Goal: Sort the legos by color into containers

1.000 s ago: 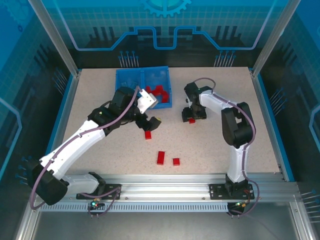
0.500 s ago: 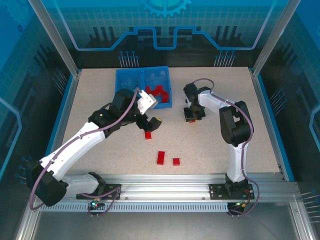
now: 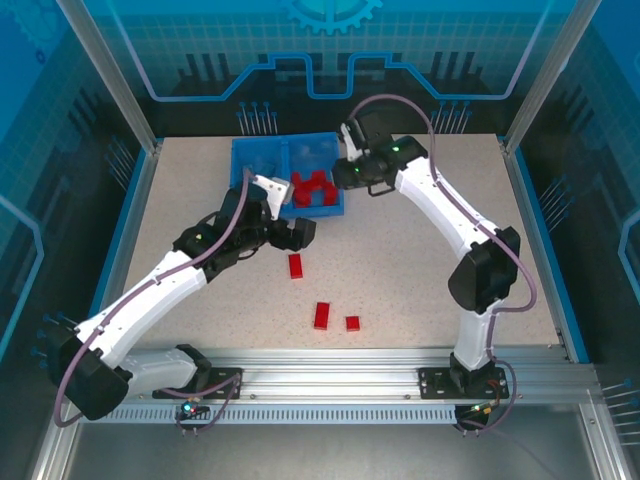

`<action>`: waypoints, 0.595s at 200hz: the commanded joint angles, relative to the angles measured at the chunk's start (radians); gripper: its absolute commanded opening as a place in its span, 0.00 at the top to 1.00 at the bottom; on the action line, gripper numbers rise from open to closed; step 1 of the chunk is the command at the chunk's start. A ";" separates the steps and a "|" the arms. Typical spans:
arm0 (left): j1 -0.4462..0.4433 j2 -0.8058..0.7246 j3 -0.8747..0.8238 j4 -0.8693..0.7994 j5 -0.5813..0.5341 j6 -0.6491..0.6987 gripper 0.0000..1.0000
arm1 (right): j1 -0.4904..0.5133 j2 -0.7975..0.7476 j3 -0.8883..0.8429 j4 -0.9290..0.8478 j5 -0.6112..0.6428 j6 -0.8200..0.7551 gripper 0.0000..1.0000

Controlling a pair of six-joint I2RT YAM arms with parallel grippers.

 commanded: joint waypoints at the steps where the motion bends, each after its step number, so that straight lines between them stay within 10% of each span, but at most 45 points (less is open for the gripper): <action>1: 0.038 -0.029 -0.043 -0.029 -0.054 -0.271 0.01 | 0.020 0.135 0.131 -0.032 -0.026 0.021 0.71; 80: 0.079 -0.074 -0.112 -0.073 -0.052 -0.466 0.04 | 0.037 0.578 0.588 -0.142 -0.009 0.099 0.67; 119: 0.078 -0.069 -0.131 -0.086 -0.049 -0.468 0.05 | 0.038 0.562 0.597 -0.130 -0.030 0.104 0.48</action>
